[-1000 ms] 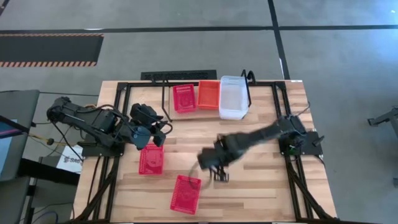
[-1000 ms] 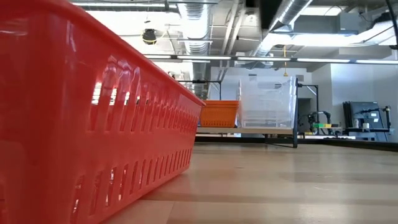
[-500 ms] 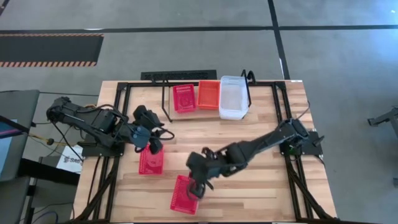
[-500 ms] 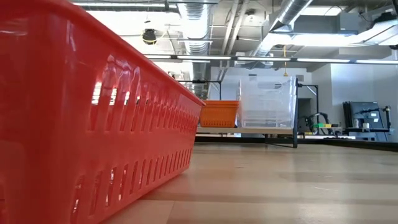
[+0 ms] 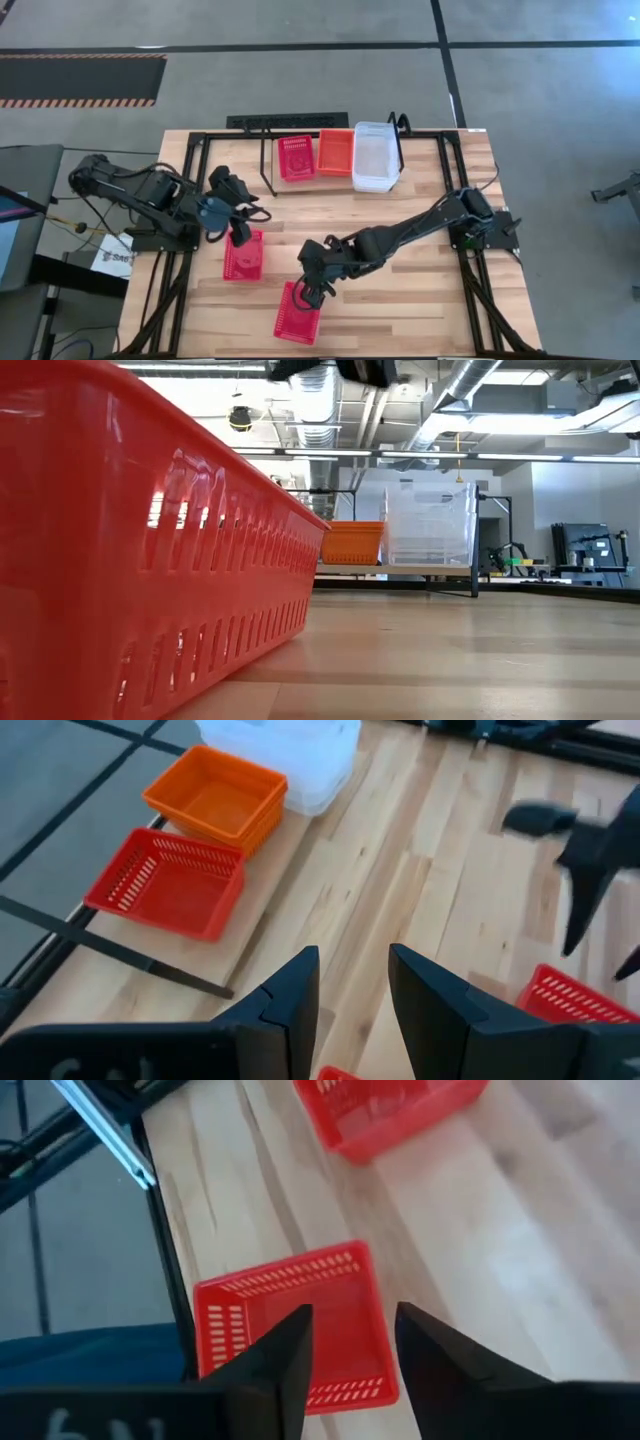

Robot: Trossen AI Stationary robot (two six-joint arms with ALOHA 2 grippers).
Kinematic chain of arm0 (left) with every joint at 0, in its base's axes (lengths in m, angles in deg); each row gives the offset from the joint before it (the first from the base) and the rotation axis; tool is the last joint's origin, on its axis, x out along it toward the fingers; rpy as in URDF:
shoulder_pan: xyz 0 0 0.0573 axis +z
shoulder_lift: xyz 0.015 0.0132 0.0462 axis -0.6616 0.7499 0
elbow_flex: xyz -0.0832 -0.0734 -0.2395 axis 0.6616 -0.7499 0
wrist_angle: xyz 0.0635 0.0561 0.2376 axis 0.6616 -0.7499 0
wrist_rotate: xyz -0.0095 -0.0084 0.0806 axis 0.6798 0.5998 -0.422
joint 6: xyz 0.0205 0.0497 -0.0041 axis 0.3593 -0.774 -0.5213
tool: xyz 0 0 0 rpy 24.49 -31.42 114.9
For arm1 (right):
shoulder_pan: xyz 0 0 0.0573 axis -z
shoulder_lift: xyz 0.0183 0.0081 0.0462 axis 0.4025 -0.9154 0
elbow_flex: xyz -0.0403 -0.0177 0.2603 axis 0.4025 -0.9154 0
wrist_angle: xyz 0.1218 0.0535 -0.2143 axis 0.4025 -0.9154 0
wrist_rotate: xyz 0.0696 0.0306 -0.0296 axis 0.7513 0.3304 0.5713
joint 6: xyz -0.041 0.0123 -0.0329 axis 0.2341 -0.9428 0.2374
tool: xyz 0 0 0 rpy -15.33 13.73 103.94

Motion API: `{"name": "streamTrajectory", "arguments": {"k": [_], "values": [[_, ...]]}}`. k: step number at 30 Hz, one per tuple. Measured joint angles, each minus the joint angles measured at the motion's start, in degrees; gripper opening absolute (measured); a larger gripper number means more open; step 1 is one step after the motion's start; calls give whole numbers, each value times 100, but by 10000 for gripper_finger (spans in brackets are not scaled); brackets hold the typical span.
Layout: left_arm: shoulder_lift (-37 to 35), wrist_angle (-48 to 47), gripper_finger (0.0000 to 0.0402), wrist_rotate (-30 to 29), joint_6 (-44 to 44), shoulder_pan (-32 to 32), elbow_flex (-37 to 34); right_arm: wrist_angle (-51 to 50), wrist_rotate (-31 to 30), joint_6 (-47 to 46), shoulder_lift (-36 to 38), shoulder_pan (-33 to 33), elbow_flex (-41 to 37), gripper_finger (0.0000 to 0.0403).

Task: Stack baskets on shelf by color
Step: Stack the bottom red bin on top of the red bin on the shelf

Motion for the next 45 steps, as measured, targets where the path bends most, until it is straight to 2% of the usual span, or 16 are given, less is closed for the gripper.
{"name": "streamTrajectory", "arguments": {"k": [10,19,26,36,45], "values": [[-347,-20,112,-146,-103,0,0,1219,348,-186,-5,2,-1369,163],[-377,-53,112,-154,-98,-1,0,1893,565,-249,-5,2,-2000,169],[-377,-52,112,-279,-79,0,0,2166,683,-141,-184,-22,-2036,168],[-378,-168,112,-270,54,-1,5,2327,1542,-319,-850,-114,-1965,167],[-375,-209,112,-261,121,0,7,2606,1604,-251,-851,-61,-1941,150]]}}
